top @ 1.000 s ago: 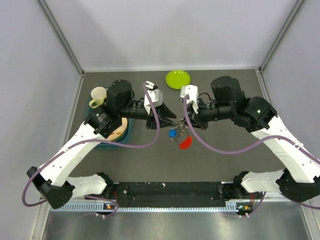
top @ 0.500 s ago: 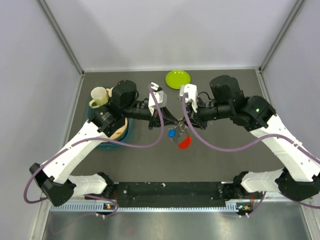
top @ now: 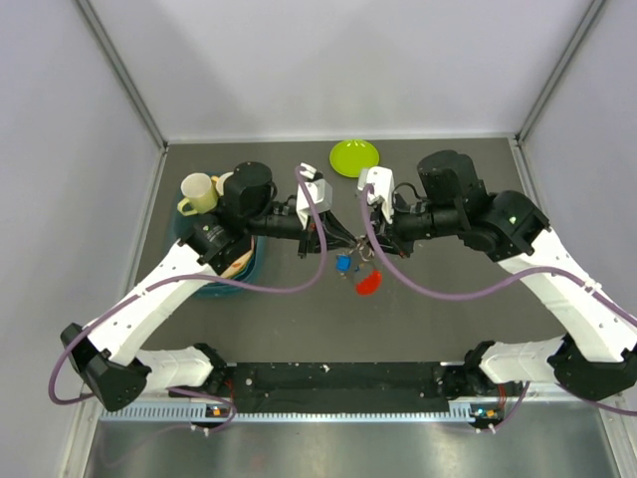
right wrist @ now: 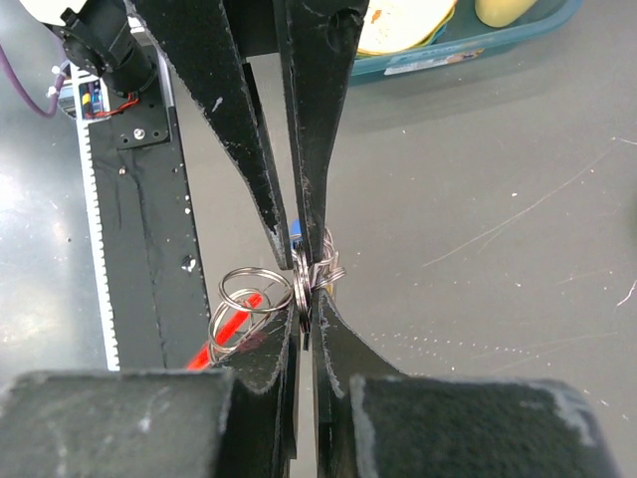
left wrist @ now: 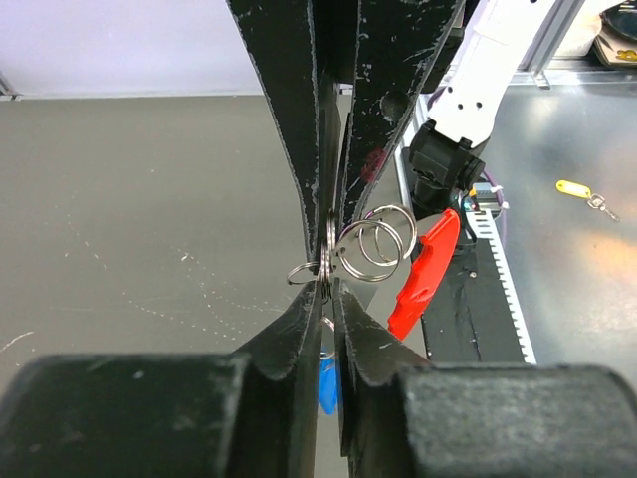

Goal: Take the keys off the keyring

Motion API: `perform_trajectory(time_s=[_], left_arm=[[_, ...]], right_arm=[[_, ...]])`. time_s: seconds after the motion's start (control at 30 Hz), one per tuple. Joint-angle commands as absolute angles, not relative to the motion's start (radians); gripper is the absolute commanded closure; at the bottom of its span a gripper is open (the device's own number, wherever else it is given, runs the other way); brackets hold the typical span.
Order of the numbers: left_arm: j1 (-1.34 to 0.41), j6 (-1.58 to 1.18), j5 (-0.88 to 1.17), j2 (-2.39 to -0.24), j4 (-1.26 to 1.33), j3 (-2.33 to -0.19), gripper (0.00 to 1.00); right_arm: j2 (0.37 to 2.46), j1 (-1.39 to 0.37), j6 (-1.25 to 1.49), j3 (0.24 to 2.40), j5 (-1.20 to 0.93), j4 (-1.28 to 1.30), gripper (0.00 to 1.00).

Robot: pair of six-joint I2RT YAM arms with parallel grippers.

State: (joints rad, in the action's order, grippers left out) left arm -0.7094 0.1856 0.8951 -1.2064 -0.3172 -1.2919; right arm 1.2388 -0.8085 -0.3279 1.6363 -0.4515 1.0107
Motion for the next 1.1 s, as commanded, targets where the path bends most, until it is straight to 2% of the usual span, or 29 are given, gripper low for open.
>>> perform_trajectory(time_s=[0.0, 0.17, 0.27, 0.4, 0.43, 0.47, 0.5, 0.53, 0.57, 0.63, 0.73, 0.87, 1.07], left_arm=[[-0.715, 0.164, 0.887, -1.209, -0.247, -1.302, 0.83], [-0.715, 0.164, 0.891, -1.216, -0.258, -1.318, 0.82], [-0.715, 0.175, 0.905, -1.215, -0.267, -1.321, 0.99], [-0.713, 0.166, 0.894, -1.207, -0.252, -1.31, 1.0], [-0.715, 0.147, 0.875, -1.201, -0.211, -1.298, 1.0], [-0.713, 0.137, 0.87, -1.181, -0.171, -1.281, 1.0], [-0.709, 0.112, 0.853, -1.169, -0.128, -1.238, 1.0], [-0.697, 0.05, 0.841, -1.155, -0.082, -1.209, 1.0], [-0.687, 0.013, 0.847, -1.131, 0.068, -1.18, 1.0], [-0.663, -0.108, 0.871, -1.12, 0.197, -1.118, 1.0], [-0.66, -0.204, 0.902, -1.112, 0.4, -1.066, 1.0], [-0.658, -0.339, 0.931, -1.127, 0.65, -1.019, 1.0], [-0.657, -0.531, 0.965, -1.152, 0.931, -0.988, 1.0]], right_arm=[[1.213, -0.818, -0.305, 1.647, -0.495, 0.927, 1.0], [1.215, -0.818, -0.301, 1.649, -0.497, 0.925, 1.0], [1.216, -0.818, -0.295, 1.648, -0.497, 0.927, 1.0], [1.218, -0.818, -0.278, 1.654, -0.483, 0.923, 1.0], [1.215, -0.818, -0.267, 1.655, -0.45, 0.92, 0.99], [1.207, -0.818, -0.255, 1.657, -0.44, 0.914, 0.94], [1.197, -0.818, -0.235, 1.654, -0.436, 0.913, 0.81], [1.181, -0.818, -0.218, 1.648, -0.417, 0.902, 0.76], [1.163, -0.818, -0.2, 1.628, -0.405, 0.887, 0.73], [1.082, -0.819, -0.138, 1.592, -0.349, 0.804, 0.67], [0.954, -0.819, -0.065, 1.441, -0.275, 0.628, 0.66], [0.81, -0.818, -0.008, 1.252, -0.183, 0.372, 0.68], [0.738, -0.818, -0.084, 1.112, -0.203, 0.219, 0.7]])
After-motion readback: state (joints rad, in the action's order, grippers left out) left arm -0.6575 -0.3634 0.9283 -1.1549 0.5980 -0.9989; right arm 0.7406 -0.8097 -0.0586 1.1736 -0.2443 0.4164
